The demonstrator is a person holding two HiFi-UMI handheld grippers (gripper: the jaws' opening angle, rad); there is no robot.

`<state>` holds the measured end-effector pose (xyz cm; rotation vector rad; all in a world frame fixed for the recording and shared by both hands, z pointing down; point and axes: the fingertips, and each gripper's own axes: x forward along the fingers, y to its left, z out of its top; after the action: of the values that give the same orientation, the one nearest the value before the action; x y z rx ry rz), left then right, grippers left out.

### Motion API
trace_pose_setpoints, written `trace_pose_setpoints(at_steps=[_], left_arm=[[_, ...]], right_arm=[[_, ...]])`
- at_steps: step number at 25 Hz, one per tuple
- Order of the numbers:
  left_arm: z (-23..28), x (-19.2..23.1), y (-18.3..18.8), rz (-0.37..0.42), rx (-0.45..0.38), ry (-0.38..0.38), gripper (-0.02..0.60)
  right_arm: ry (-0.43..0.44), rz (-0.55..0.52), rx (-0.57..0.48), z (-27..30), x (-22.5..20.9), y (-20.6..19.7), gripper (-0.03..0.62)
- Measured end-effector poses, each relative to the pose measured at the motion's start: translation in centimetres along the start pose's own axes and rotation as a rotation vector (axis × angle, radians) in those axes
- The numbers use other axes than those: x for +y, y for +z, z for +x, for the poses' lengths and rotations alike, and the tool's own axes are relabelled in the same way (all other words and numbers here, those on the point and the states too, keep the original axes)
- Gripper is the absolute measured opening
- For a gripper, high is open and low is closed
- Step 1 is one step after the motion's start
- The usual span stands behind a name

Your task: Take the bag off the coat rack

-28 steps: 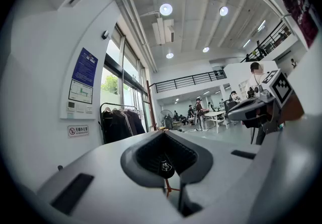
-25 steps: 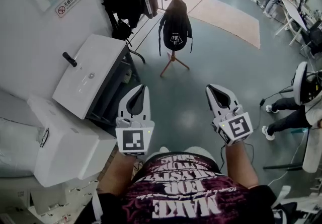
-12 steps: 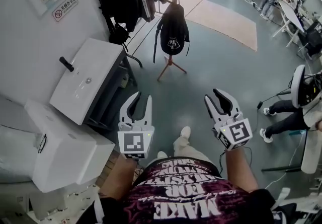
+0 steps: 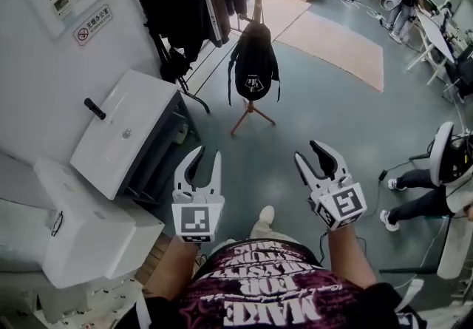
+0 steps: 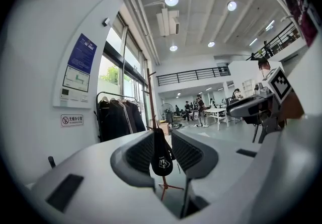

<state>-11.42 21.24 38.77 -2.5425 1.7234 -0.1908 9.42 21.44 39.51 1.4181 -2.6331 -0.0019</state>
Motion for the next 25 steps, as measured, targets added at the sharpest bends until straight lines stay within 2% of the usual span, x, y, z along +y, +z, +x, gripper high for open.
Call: trace_pose_setpoints(at_steps=[11, 19, 25], left_arm=[[7.4, -0.9, -0.6, -0.045, 0.015, 0.0, 0.097], [11.2, -0.3, 0.0, -0.031, 0.024, 0.038, 0.097], [13.7, -1.5, 0.7, -0.006, 0.026, 0.048, 0.097]], right_arm=[[0.068, 0.047, 0.029, 5.1, -6.1, -1.8, 0.187], [0.119, 0.046, 0.021, 7.6, -9.0, -1.5, 0.189], [0.135, 0.056, 0.015, 8.1, -12.0, -2.2, 0.189]])
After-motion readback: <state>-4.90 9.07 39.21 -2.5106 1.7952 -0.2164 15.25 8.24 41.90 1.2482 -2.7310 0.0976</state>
